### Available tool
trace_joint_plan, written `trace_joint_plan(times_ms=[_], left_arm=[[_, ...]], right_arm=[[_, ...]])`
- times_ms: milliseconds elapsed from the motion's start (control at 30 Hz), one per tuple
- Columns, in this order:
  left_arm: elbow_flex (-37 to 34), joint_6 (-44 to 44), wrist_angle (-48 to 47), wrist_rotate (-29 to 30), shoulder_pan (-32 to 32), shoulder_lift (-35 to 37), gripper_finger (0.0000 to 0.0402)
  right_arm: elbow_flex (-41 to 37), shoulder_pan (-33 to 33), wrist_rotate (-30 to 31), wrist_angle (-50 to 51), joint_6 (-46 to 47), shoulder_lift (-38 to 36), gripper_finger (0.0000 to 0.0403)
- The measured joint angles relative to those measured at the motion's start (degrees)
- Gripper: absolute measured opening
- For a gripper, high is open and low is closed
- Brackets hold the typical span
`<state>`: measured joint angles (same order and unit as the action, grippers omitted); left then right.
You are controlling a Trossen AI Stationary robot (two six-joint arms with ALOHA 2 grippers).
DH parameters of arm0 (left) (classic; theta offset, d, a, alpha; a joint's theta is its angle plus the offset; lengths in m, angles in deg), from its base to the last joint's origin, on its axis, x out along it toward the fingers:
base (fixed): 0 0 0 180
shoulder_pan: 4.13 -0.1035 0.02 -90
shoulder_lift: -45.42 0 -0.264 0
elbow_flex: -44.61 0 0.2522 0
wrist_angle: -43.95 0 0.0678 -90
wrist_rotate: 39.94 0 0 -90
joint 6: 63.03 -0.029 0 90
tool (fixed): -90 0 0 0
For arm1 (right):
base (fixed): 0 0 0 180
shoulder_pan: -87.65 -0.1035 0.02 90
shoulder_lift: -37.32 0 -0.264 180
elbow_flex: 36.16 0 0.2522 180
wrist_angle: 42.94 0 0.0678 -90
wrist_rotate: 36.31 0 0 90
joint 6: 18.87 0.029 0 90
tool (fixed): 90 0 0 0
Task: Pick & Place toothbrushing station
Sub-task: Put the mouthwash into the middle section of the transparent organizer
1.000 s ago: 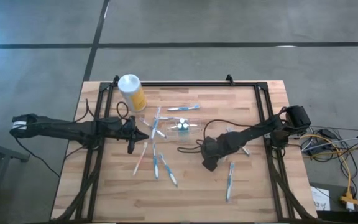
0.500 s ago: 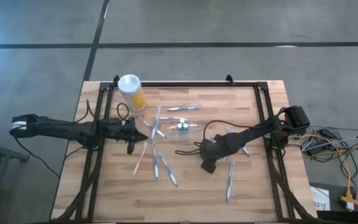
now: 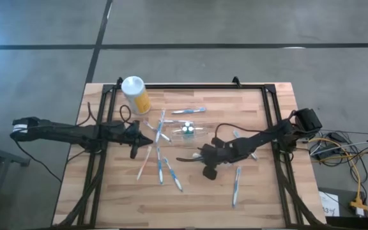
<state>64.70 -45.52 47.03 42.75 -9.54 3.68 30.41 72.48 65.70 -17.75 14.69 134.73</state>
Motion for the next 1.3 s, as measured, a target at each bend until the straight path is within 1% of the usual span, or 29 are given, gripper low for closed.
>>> trace_joint_plan(times_ms=[67, 167, 300, 400, 467, 500, 600, 700, 767, 833, 933, 1000, 1100, 1200, 1300], left_arm=[[0.0, 0.8, 3.1, -2.0, 0.0, 0.0, 0.0005], [0.4, 1.7, 7.2, -4.6, 0.0, 0.0, 0.0005], [3.7, 2.5, 6.1, -5.7, 0.1, -0.4, 0.0005], [8.2, 1.9, 0.5, -6.8, 0.6, -1.3, 0.0005], [12.7, 1.3, -5.7, -6.8, 1.1, -2.4, 0.0005], [15.3, 0.8, -9.5, -6.5, 1.4, -3.3, 0.0005], [23.9, -0.2, -20.7, -3.0, 2.2, -6.8, 0.001], [33.6, -1.7, -31.9, -1.1, 2.4, -11.5, 0.0035], [39.7, -2.6, -38.5, -0.5, 2.4, -15.1, 0.0061], [45.7, -4.5, -43.1, -0.3, 2.4, -18.9, 0.0091], [53.5, -13.1, -47.2, -0.3, 3.0, -24.3, 0.0138], [58.1, -19.9, -48.7, -0.6, 3.7, -27.5, 0.0166], [64.7, -26.3, -51.0, -0.6, 4.4, -32.4, 0.0198], [70.9, -31.0, -54.9, -0.6, 4.6, -37.2, 0.0216], [76.0, -33.5, -59.8, -0.5, 4.6, -42.2, 0.0222]], right_arm=[[-0.1, -0.4, 0.4, -3.8, -1.9, -0.3, 0.0067], [-0.1, -1.1, 2.7, -9.5, -5.9, -1.3, 0.0067], [-0.5, -1.1, 5.1, -16.4, -11.9, -1.6, 0.0067], [-0.7, -1.1, 8.0, -21.0, -16.1, -1.6, 0.0067], [-1.0, -1.1, 11.2, -22.5, -18.2, -1.6, 0.0067], [-1.3, -1.1, 13.4, -23.2, -19.4, -1.6, 0.0067], [-2.5, -1.0, 18.6, -27.2, -22.7, -1.6, 0.0067], [-5.1, -1.1, 21.1, -34.4, -26.2, -1.6, 0.0067], [-7.1, -1.1, 22.2, -40.2, -28.1, -1.6, 0.0067], [-8.9, -1.1, 22.8, -44.9, -30.1, -1.6, 0.0067], [-10.6, -1.0, 22.7, -49.9, -33.1, -1.6, 0.0067], [-11.1, -1.1, 22.2, -51.2, -34.1, -1.7, 0.0067], [-11.8, -1.1, 21.8, -50.9, -35.1, -1.7, 0.0067], [-12.1, -1.1, 21.9, -51.3, -35.4, -1.7, 0.0067], [-12.2, -1.1, 21.8, -52.6, -36.6, -1.7, 0.0067]])
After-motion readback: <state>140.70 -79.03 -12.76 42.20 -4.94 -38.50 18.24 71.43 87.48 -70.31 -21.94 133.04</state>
